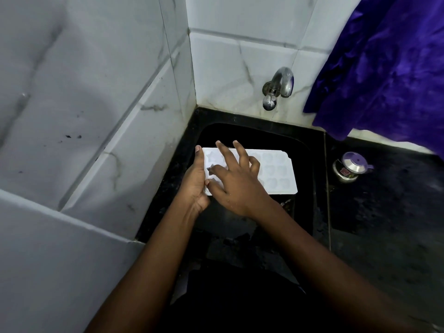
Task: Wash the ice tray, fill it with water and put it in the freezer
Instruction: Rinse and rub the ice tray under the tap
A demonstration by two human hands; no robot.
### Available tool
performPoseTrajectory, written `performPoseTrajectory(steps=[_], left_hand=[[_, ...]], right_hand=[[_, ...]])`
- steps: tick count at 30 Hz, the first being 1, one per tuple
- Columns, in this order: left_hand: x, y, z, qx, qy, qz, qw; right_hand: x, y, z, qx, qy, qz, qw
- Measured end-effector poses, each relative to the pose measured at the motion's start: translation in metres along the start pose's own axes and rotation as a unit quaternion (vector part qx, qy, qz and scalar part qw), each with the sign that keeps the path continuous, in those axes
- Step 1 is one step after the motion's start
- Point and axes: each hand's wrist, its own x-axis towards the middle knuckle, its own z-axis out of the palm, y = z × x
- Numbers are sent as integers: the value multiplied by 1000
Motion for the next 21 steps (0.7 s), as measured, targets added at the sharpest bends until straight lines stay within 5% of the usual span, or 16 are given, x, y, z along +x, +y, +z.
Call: performPoseTrajectory(steps=[21], left_hand=[[19,-9,-7,8,-27,11,1000]], right_hand=[[-2,8,3,-8,-23,1,1000]])
